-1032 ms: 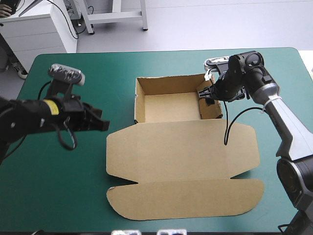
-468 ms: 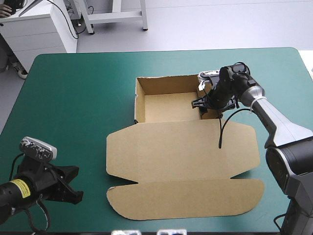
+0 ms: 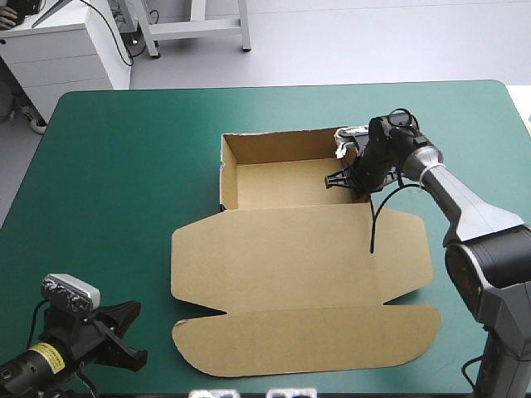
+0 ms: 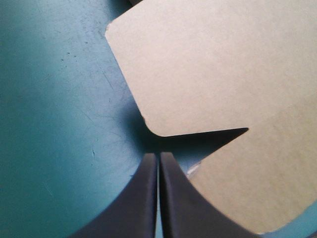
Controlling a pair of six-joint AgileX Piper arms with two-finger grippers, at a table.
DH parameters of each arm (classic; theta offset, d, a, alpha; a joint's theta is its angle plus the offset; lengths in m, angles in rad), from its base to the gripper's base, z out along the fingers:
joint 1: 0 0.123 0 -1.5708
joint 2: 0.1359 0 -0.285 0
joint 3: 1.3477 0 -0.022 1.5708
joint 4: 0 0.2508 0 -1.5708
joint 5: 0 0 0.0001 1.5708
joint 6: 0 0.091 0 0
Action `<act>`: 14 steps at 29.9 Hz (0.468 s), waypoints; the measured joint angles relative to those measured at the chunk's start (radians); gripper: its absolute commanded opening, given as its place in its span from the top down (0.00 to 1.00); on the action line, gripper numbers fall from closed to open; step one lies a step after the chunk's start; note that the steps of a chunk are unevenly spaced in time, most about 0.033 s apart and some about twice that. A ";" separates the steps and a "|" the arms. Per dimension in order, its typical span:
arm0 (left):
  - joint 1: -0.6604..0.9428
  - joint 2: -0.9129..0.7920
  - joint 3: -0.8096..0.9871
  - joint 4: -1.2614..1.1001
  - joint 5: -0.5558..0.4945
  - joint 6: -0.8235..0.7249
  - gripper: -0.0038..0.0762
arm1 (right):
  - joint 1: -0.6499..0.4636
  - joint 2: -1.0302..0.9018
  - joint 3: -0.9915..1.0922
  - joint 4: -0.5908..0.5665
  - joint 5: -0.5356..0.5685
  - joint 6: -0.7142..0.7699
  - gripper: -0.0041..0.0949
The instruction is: Fold the box
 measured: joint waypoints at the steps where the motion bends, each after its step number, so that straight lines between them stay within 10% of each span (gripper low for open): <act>1: 0.000 -0.009 0.012 0.000 -0.008 0.000 0.96 | -0.001 0.001 -0.003 0.000 0.000 -0.001 0.98; 14: 0.000 -0.032 0.050 -0.005 -0.094 0.004 0.96 | -0.229 -0.017 -0.326 -0.003 0.142 -0.143 0.98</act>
